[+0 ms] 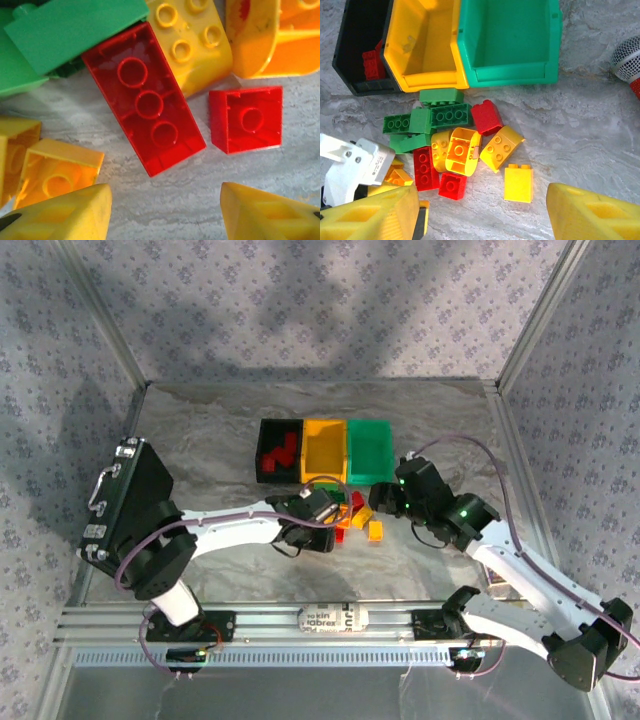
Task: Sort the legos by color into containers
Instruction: Pick up the lego from the center of the table.
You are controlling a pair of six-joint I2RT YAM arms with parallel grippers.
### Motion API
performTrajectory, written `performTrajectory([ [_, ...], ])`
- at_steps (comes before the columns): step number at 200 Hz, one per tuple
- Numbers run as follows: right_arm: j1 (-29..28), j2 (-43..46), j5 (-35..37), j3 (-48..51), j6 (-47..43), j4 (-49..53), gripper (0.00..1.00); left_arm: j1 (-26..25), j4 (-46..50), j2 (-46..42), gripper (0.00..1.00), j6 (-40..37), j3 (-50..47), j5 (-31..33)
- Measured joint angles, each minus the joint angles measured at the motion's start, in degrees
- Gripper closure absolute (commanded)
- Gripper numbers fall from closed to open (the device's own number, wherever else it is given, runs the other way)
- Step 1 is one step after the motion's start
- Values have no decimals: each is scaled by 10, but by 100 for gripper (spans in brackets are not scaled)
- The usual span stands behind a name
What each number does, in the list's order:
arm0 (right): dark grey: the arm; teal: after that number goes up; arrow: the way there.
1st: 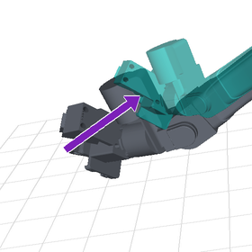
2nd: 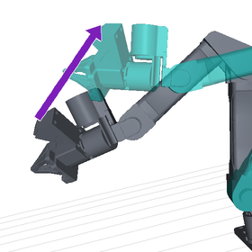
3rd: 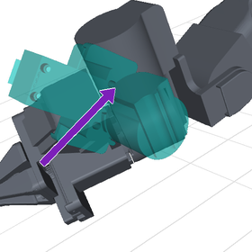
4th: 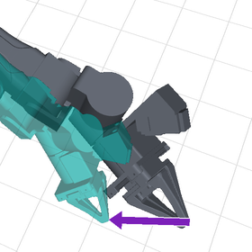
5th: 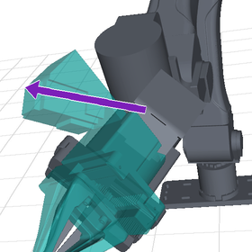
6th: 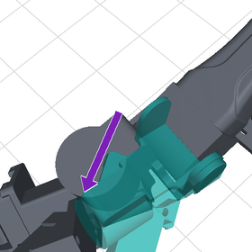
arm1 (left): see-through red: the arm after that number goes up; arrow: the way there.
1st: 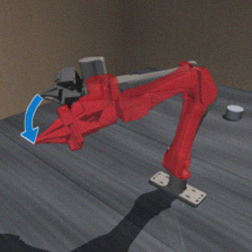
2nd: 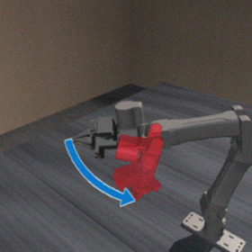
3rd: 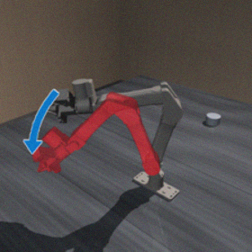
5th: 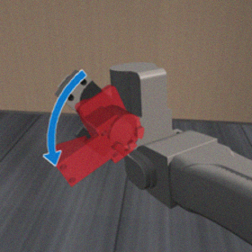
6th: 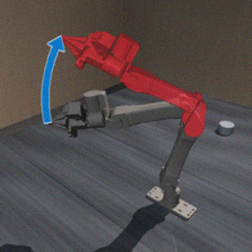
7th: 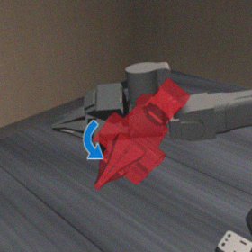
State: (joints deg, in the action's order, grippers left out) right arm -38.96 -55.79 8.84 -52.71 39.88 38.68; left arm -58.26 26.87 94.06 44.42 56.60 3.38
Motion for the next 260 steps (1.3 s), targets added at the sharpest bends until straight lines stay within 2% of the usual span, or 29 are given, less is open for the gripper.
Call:
performTrajectory([
  [93,0,16,1,16,13,1,32,32,-12,64,43,-10,48,-25],
  [124,7,30,4,23,13,1,32,35,-7,75,50,-16,55,-21],
  [160,15,34,4,26,13,1,33,35,5,75,66,-25,56,-12],
  [189,16,34,4,29,13,1,33,35,14,74,70,-30,60,-7],
  [216,17,34,4,31,13,1,33,35,32,41,70,-29,48,10],
  [260,19,45,4,44,13,0,32,47,74,-87,70,-50,56,31],
])
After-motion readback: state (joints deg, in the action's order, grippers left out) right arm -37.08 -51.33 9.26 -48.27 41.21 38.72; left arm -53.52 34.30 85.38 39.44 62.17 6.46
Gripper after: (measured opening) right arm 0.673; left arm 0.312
